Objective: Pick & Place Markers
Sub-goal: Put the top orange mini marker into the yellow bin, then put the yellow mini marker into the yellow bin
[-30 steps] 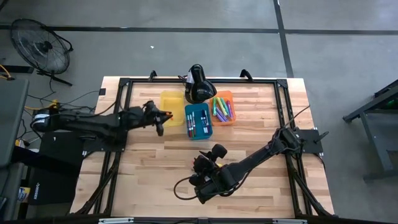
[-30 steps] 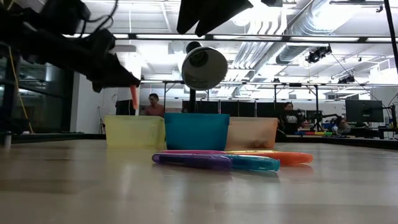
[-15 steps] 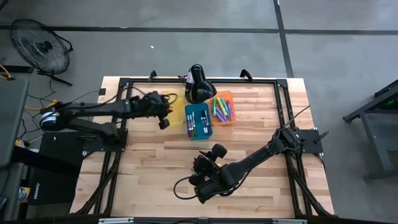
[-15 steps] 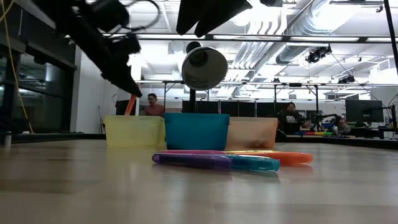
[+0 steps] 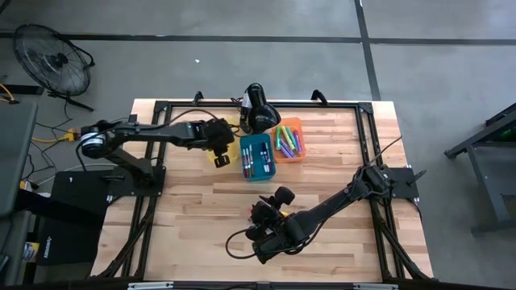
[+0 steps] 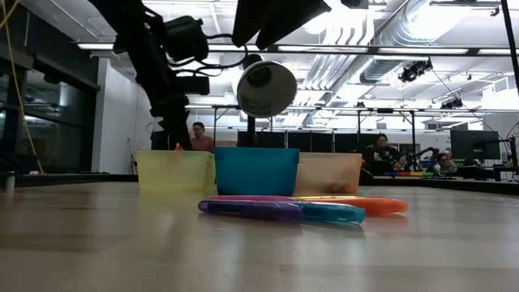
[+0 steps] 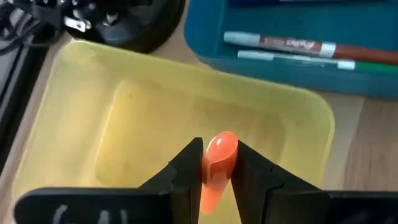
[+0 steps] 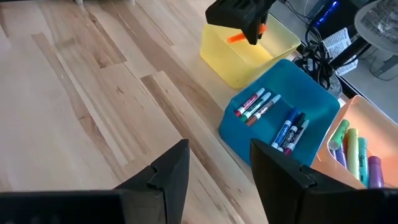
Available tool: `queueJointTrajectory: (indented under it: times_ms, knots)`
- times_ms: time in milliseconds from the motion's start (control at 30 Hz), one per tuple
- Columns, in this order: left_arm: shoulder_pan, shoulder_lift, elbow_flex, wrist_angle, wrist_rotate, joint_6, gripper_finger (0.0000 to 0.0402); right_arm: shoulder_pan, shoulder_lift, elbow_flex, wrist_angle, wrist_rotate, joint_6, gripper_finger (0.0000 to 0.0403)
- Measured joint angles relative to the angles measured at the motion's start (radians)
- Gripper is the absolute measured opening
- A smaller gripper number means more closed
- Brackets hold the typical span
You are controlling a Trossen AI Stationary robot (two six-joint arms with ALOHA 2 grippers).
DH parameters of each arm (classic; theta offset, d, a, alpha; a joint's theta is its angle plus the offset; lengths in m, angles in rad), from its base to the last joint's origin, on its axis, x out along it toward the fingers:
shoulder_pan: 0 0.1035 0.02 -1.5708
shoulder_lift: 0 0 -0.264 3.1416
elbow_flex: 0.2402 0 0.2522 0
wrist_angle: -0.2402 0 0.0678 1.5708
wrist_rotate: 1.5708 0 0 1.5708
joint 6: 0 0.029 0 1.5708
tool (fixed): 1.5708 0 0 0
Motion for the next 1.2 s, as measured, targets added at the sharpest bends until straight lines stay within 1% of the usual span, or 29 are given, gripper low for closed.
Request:
queueJointTrajectory:
  times_ms: [300, 433, 567, 667, 800, 900, 1033, 1133, 1200]
  knots:
    - [0.000, 0.004, 0.001, -0.019, 0.000, 0.005, 0.0072, 0.000, 0.001, -0.001, -0.011, -0.001, 0.001, 0.0154]
    - [0.000, 0.004, 0.001, -0.023, 0.000, 0.038, 0.0073, 0.000, 0.000, -0.001, -0.011, -0.001, 0.009, 0.0156]
    - [0.000, 0.004, 0.001, -0.041, 0.019, 0.046, 0.0077, 0.000, 0.001, -0.001, -0.012, -0.001, 0.022, 0.0158]
    - [0.000, 0.004, 0.001, -0.046, 0.019, 0.047, 0.0095, 0.000, 0.007, -0.001, -0.012, -0.001, 0.022, 0.0157]
    - [0.000, 0.003, 0.001, -0.047, 0.024, 0.050, 0.0139, 0.000, 0.014, -0.001, -0.014, -0.013, 0.022, 0.0157]
    - [0.000, 0.003, 0.022, -0.100, 0.024, 0.055, 0.0166, 0.000, 0.022, -0.001, -0.021, -0.020, 0.034, 0.0159]
    - [0.000, -0.005, 0.066, -0.184, 0.017, 0.060, 0.0176, 0.008, 0.023, -0.001, -0.076, -0.023, 0.069, 0.0156]
    - [-0.002, -0.050, 0.089, -0.222, 0.049, 0.032, 0.0177, 0.019, 0.023, -0.001, -0.144, -0.020, 0.116, 0.0157]
    - [-0.020, -0.078, 0.089, -0.226, 0.070, 0.009, 0.0177, 0.026, 0.023, -0.001, -0.179, -0.040, 0.147, 0.0159]
